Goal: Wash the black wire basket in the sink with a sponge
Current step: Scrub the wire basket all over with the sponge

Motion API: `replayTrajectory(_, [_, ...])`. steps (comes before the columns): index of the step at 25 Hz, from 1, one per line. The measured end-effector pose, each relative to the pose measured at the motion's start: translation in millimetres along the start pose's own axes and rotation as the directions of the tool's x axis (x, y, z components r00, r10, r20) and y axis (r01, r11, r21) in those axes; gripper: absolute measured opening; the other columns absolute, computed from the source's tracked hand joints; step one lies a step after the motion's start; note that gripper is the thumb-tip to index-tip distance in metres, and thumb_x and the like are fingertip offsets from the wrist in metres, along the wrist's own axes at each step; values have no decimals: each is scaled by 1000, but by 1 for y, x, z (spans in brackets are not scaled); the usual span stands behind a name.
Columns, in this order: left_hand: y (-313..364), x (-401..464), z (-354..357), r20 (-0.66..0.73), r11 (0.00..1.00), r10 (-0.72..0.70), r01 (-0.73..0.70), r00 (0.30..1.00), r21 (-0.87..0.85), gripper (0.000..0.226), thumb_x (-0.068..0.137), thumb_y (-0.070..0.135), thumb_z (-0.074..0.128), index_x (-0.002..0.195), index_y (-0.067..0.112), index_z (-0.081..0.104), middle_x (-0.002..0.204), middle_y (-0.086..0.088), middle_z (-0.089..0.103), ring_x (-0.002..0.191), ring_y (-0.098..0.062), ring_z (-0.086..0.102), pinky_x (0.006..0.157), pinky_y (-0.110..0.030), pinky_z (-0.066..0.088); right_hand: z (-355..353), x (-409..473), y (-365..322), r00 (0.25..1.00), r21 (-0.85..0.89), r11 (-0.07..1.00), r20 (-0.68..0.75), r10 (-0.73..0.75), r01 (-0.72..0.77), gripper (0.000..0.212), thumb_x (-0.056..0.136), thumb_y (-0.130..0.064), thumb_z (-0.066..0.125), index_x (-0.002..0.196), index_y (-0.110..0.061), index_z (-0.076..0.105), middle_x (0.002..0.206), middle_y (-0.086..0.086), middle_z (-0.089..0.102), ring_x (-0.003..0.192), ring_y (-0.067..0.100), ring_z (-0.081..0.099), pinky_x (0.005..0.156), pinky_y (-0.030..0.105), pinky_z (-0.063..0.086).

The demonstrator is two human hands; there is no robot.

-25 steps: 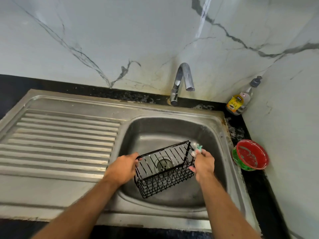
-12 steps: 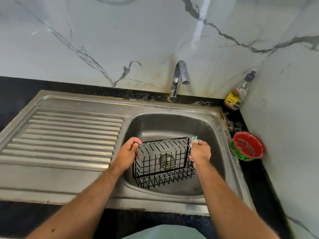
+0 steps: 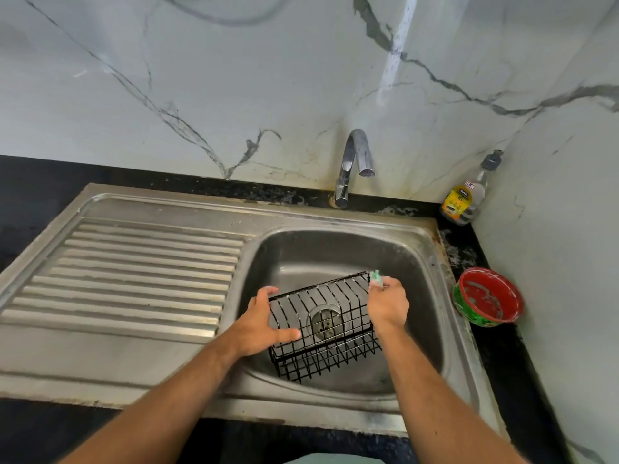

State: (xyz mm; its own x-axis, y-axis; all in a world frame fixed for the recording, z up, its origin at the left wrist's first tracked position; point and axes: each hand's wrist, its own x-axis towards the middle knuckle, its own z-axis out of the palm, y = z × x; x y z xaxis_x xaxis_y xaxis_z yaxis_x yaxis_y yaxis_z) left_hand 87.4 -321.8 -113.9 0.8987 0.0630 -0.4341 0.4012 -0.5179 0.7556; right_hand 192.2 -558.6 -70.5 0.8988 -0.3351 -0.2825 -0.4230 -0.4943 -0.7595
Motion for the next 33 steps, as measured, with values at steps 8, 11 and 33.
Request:
replayTrajectory(8, [6,14,-2,99,999,-42,41,994,7,147,35,71,94,156,25,23,147,8,46,136,-16,48,118,-40,39,-5,-34,-54,856,-34,857,85,-510,514,17,101,-22,54,117,-25,59,85,-4,67,71,12,64,57,19,50])
replayTrajectory(11, [31,13,-8,99,987,96,-82,990,-136,127,62,54,92,159,28,14,150,18,29,145,-8,26,123,-35,24,-1,-54,-57,750,-86,754,221,-623,651,22,102,-19,51,120,-28,58,82,-8,54,97,17,52,66,20,46])
replayTrajectory(33, [16,2,-11,-86,887,142,-165,986,-431,21,107,13,47,97,18,64,92,2,69,88,-2,68,92,-40,54,21,-75,-83,567,-85,606,475,-673,791,16,93,-24,64,109,-28,66,106,-8,56,100,9,51,92,26,44])
